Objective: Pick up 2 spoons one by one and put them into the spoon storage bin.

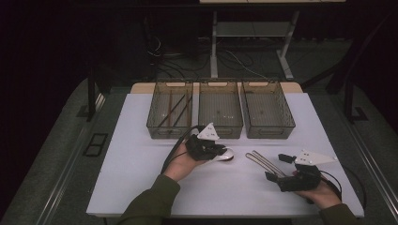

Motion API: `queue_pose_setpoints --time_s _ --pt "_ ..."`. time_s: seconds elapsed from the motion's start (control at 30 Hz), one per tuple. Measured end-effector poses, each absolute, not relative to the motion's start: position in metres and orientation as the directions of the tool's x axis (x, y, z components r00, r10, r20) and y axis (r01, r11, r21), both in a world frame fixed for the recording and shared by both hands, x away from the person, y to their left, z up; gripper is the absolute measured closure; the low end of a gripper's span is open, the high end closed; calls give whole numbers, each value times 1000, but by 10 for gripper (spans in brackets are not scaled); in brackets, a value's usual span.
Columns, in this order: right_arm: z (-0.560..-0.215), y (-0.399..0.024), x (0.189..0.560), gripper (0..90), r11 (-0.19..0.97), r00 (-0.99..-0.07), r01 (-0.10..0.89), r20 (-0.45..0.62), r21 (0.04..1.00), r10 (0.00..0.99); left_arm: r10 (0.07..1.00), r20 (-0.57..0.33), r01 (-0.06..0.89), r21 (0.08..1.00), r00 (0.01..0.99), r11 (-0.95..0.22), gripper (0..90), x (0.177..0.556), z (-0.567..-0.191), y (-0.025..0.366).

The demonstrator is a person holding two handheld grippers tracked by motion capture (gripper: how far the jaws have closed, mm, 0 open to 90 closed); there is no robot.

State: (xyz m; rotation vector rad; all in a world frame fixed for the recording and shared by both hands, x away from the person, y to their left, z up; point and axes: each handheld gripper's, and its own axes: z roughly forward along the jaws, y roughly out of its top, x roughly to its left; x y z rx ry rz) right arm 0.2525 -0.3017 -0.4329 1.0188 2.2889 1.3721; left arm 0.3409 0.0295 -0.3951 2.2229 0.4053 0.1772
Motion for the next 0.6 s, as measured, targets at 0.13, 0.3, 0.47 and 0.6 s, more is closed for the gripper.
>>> queue_pose_setpoints --time_s 0.13,0.3,0.47,0.6 --pt "-432 -301 252 118 300 -713 421 107 856 693 372 -14 242 783 928 -573 834 350 -389 31" --pt "-431 -303 252 117 286 -711 429 125 857 692 403 9 240 791 915 -562 834 360 -381 31" --pt "-431 -304 251 117 279 -710 428 129 860 692 441 17 253 799 897 -545 834 372 -375 30" --pt "-430 -304 252 117 277 -710 431 133 859 692 468 31 255 806 883 -534 834 381 -371 29"
